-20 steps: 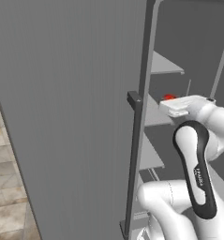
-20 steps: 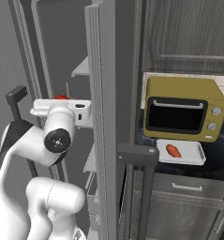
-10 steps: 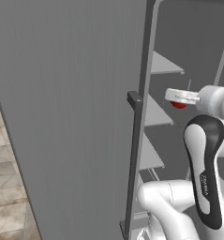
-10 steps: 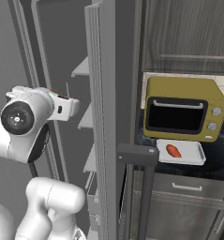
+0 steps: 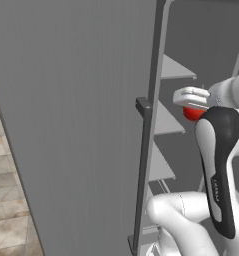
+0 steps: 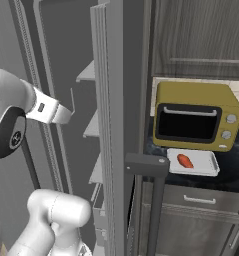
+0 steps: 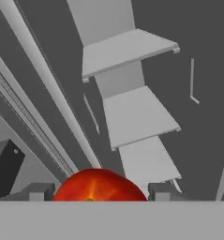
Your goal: Take the sweet potato and tomato out of the freezer and place them in the tupperware container on the counter. Then put the tupperware containing the vegetables back in the freezer.
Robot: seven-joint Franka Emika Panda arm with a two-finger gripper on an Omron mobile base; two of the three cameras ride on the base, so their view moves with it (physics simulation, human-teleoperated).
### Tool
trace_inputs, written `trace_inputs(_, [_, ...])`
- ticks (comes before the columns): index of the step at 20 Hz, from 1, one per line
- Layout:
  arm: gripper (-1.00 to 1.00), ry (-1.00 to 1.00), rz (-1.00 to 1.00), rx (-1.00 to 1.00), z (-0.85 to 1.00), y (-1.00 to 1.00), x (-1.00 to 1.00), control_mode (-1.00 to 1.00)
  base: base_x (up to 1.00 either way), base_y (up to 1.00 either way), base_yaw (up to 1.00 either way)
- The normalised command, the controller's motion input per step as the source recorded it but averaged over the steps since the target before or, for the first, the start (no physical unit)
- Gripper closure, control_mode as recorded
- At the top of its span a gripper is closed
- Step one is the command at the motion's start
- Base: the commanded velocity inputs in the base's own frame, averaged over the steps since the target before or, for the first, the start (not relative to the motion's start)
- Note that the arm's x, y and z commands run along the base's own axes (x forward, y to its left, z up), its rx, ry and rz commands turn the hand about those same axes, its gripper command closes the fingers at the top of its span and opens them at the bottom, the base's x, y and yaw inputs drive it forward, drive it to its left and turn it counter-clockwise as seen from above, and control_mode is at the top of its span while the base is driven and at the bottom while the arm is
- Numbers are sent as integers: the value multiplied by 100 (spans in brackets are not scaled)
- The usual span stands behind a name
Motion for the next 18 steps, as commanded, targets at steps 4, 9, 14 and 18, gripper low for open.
trace_inputs(4, [100,14,-7,-2,-22,0,-12,-100,0,0,0])
trace_inputs(9, [100,13,-6,-1,-29,1,-2,-100,0,0,0])
trace_inputs(14, [100,6,-4,0,-28,0,-7,-100,0,0,0])
trace_inputs(18, [100,0,0,0,-3,0,-6,100,-43,3,-1])
